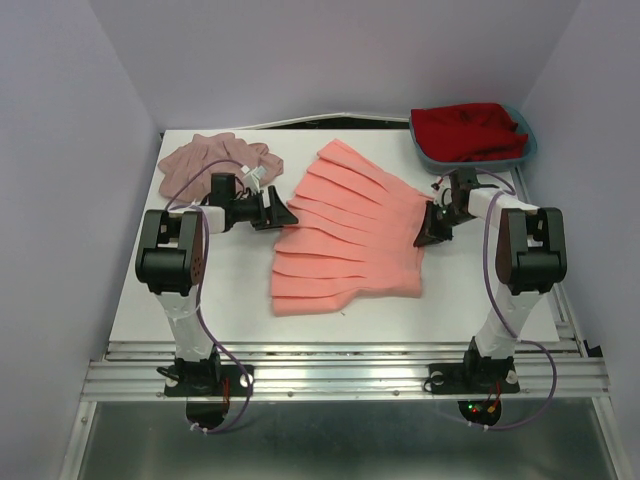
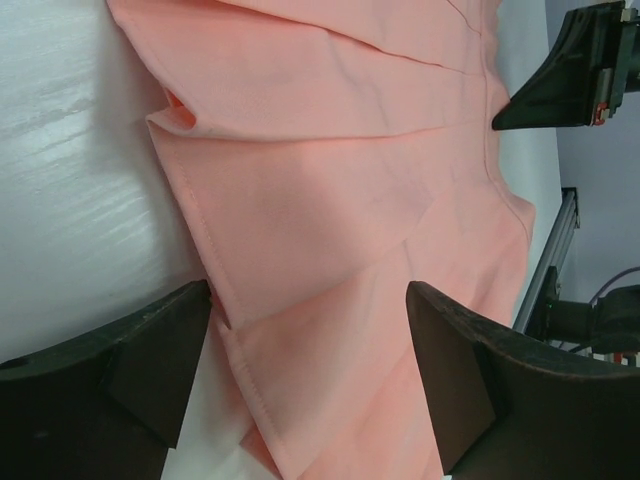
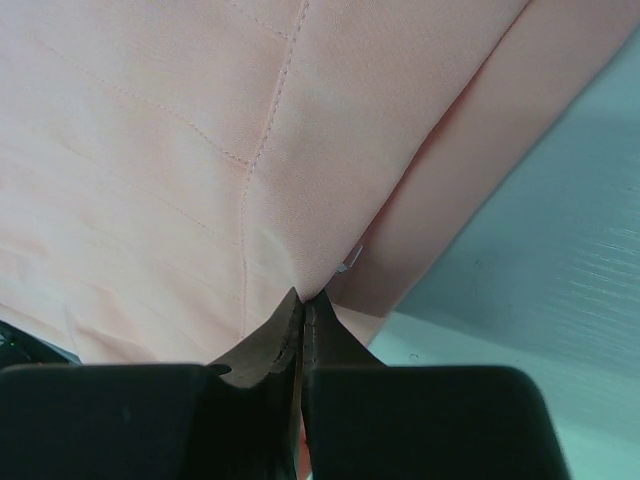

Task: Fold and stack the skirts
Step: Fold the skirt

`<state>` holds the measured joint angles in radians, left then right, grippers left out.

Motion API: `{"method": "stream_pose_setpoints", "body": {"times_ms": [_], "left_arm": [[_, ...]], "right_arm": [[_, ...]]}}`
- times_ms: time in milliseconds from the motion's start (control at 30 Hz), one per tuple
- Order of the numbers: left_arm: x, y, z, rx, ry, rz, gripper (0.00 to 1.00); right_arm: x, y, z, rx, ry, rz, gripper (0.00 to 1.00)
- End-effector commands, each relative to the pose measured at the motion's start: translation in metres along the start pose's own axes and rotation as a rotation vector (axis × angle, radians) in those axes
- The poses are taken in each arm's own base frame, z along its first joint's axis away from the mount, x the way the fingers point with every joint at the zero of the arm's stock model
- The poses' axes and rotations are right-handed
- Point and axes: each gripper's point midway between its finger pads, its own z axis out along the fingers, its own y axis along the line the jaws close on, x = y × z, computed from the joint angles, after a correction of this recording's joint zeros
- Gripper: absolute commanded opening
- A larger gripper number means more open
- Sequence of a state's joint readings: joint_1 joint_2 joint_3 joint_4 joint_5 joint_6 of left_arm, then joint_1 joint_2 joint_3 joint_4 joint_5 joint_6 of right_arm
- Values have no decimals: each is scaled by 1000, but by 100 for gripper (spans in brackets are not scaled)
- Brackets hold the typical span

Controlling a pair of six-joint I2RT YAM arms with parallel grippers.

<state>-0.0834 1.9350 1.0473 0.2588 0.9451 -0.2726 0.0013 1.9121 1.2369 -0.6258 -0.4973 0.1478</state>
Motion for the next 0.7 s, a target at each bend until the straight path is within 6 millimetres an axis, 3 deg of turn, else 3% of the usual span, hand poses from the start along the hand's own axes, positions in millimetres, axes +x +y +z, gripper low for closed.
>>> {"method": "stream_pose_setpoints", "body": {"times_ms": [0, 167, 300, 400, 500, 533, 667], "left_arm": [[-18, -29, 1, 110, -9, 86, 87], [-1, -64, 14, 206, 50, 154, 86], [1, -69, 18, 214, 51, 158, 86], [5, -57, 26, 191, 63, 115, 85], [12, -32, 37, 132, 74, 47, 85], [16, -14, 41, 84, 76, 12, 85], [20, 25, 40, -55, 67, -50, 89]], "right_arm": [[-15, 4, -5, -5, -35, -40, 1], [-16, 6, -6, -14, -39, -37, 1], [-17, 7, -6, -15, -39, -37, 1], [-17, 7, -7, -18, -39, -40, 1], [-17, 11, -9, -29, -41, -44, 1], [-18, 13, -11, -35, -45, -47, 1], [-21, 19, -21, -38, -64, -56, 1]]}}
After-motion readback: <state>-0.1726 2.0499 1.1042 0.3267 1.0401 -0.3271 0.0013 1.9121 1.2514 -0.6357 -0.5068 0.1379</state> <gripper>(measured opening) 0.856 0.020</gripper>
